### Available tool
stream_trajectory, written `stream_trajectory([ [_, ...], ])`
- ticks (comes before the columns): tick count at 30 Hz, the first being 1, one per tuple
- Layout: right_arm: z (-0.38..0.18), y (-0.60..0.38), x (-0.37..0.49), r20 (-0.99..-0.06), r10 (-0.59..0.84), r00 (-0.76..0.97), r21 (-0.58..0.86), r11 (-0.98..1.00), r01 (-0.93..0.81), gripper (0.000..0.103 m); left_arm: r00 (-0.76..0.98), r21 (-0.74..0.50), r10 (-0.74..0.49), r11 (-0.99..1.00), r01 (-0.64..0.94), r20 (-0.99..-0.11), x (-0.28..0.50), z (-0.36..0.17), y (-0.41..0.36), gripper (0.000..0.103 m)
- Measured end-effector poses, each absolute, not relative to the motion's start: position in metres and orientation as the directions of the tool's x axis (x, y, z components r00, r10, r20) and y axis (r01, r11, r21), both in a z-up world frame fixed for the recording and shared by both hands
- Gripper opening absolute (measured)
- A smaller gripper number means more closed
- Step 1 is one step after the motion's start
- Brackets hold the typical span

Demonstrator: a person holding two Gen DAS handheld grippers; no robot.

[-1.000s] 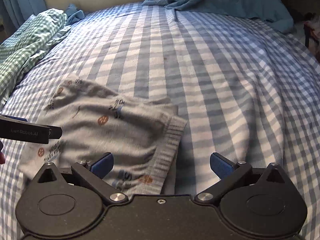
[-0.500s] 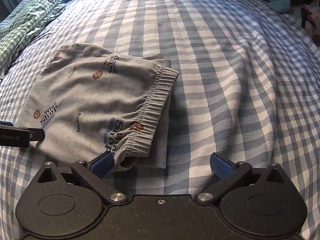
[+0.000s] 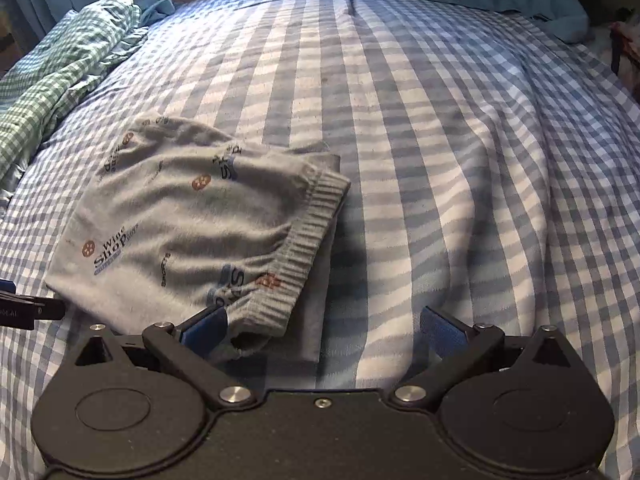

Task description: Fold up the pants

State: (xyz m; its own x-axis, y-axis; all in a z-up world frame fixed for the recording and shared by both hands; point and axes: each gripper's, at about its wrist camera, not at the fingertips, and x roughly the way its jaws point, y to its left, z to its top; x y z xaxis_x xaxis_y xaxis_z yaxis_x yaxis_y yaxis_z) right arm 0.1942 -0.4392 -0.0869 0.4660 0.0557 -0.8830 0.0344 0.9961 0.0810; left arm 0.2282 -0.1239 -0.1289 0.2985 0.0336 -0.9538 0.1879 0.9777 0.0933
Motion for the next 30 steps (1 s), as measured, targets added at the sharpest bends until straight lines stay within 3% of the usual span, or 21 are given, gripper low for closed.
stream_trajectory([
  [13,-0.115,-0.47,0.295,-0.853,0.289,0.435,0.302,0.953,-0.041,0.102,0.353,-0.067,-0.136,0.977,0.2,-0.926,0.282,-0.14,-0.142,0.103],
  [24,-0.123,-0.476,0.286,-0.805,0.416,0.424,0.467,0.884,0.02,0.102,0.27,-0.3,-0.307,0.952,0.066,-0.913,0.283,-0.159,-0.107,0.103],
  [28,-0.121,-0.474,0.281,-0.812,0.391,0.434,0.446,0.895,0.029,0.098,0.288,-0.291,-0.29,0.956,0.041,-0.913,0.276,-0.157,-0.097,0.095],
  [30,-0.12,-0.475,0.281,-0.82,0.362,0.444,0.429,0.902,0.058,0.089,0.28,-0.303,-0.302,0.952,0.04,-0.911,0.279,-0.156,-0.093,0.087],
])
